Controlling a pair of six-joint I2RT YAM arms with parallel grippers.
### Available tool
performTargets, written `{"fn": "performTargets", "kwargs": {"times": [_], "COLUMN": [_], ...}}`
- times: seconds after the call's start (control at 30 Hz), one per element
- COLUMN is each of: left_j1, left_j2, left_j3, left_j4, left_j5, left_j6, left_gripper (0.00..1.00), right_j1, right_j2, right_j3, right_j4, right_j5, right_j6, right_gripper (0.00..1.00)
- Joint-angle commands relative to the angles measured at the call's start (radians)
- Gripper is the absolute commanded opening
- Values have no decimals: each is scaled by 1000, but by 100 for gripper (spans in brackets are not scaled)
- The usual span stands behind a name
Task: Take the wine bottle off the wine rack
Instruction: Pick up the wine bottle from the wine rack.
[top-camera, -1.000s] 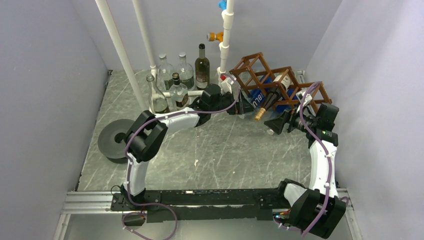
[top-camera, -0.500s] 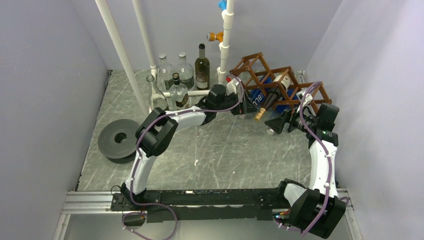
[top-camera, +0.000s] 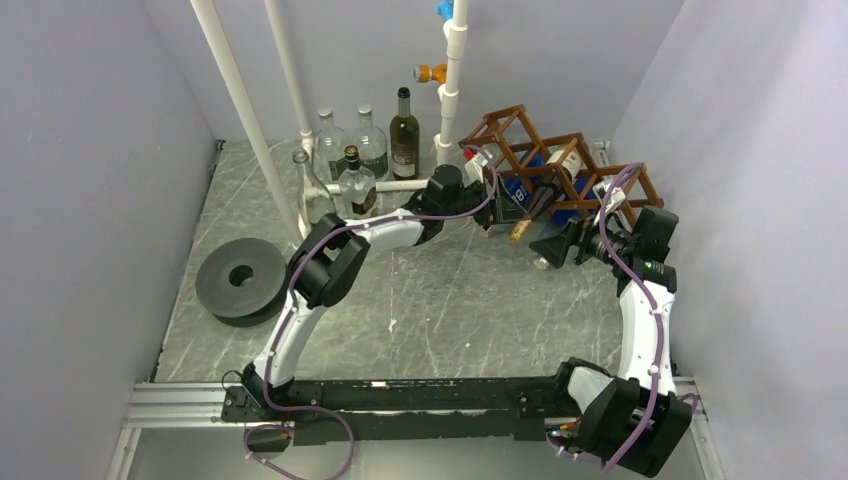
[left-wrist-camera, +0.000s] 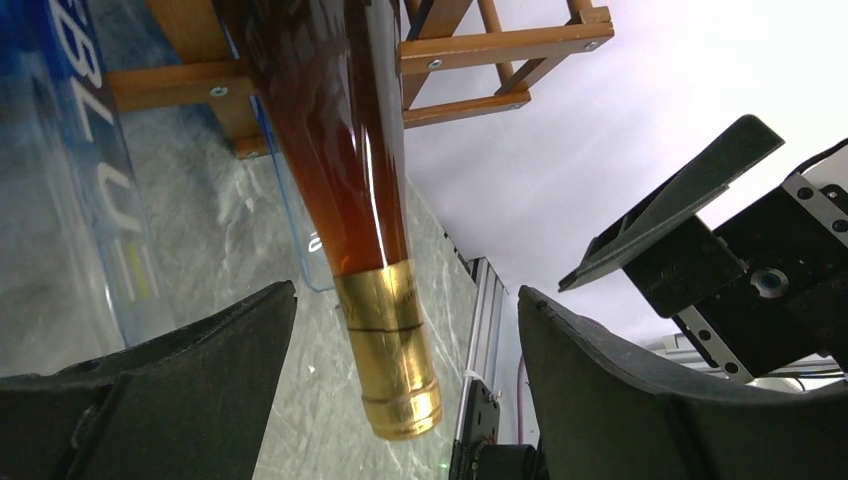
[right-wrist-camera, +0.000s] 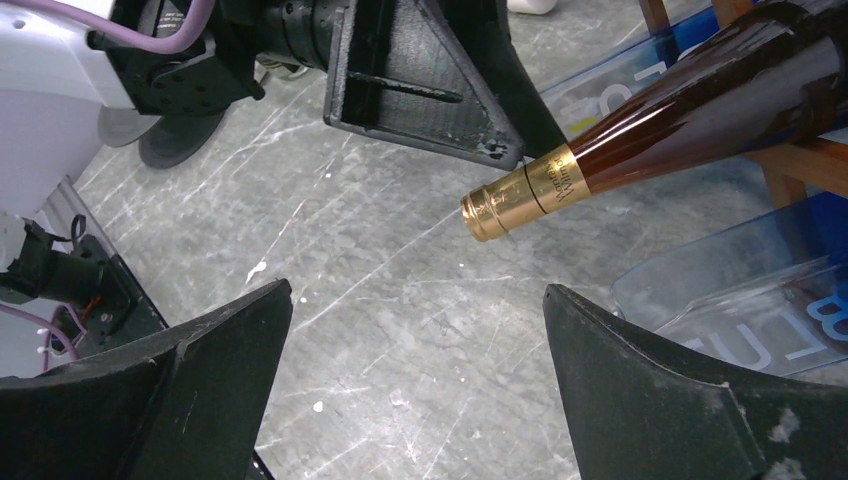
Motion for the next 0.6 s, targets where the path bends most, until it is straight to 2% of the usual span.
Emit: {"fn": "performTargets", "kwargs": {"times": [0.0,0.57], "left_j1": [-11,-40], "left_j2": [48,193], "left_j3": [106,334], "left_j4": [4,-101], "left_j5": [33,52], "left_j6": [-20,-43], "left_gripper": [86,81], "right_j1": [-6,-6], "right_j2": [-11,-13], "right_j3": [26,31], "right_j4": [22,17], "right_j5": [5,8], "right_j6": [-9,-13], "right_gripper": [100,100]}}
